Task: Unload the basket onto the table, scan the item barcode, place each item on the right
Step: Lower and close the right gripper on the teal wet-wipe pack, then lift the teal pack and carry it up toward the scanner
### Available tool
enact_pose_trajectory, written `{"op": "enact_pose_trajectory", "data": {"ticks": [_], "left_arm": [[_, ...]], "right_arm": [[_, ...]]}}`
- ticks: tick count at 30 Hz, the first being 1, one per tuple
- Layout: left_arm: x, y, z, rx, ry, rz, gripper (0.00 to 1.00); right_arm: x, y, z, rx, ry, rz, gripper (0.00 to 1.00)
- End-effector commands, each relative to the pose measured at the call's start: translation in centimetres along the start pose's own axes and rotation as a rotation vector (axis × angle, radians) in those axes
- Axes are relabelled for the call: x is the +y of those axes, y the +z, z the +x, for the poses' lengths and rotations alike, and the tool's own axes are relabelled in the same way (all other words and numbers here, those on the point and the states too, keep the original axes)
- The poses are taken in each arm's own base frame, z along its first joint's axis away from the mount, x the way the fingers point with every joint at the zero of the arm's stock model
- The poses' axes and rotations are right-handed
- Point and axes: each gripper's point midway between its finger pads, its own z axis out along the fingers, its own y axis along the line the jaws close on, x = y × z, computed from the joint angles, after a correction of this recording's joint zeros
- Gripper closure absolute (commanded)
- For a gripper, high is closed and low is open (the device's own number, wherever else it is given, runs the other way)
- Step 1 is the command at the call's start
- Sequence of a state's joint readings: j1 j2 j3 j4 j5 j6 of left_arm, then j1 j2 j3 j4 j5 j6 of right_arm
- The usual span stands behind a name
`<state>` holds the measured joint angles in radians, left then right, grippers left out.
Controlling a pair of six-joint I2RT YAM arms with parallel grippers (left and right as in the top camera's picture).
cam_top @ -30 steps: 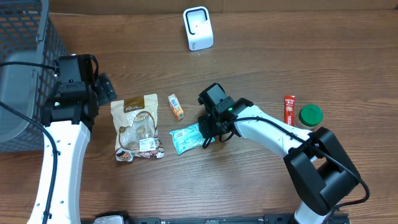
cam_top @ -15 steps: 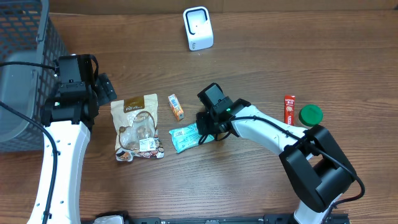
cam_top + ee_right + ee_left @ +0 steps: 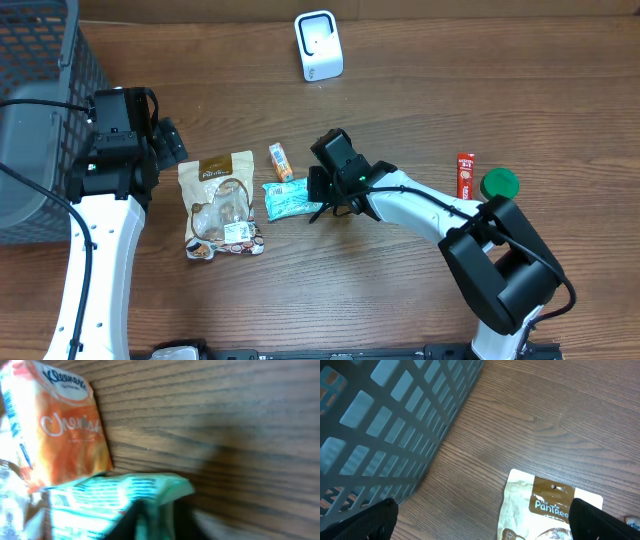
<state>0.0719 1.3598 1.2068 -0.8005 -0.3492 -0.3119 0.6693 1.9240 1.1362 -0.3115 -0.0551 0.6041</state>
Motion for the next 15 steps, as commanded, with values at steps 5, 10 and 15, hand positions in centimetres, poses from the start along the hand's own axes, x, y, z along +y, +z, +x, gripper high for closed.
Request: {"op": "enact_pose_trajectory", "data": {"ticks": [5,10,15], "left_arm": [[0.2,-0.2,-0.5,-0.015,-0.002,-0.012,0.0],[0.2,-0.2,-0.5,-0.015,-0.002,-0.012,0.0],[0.2,-0.2,-0.5,-0.015,-0.002,-0.012,0.0]], "right_arm": [[2.8,-6.1,-4.9,-0.034,-0.139,-0.066,0.5],[1.3,-4.8,-2.6,0.064,-0.124,-0.027,0.47],[0.2,-1.7,1.3,0.17,-0.12,0.009,0.47]]}}
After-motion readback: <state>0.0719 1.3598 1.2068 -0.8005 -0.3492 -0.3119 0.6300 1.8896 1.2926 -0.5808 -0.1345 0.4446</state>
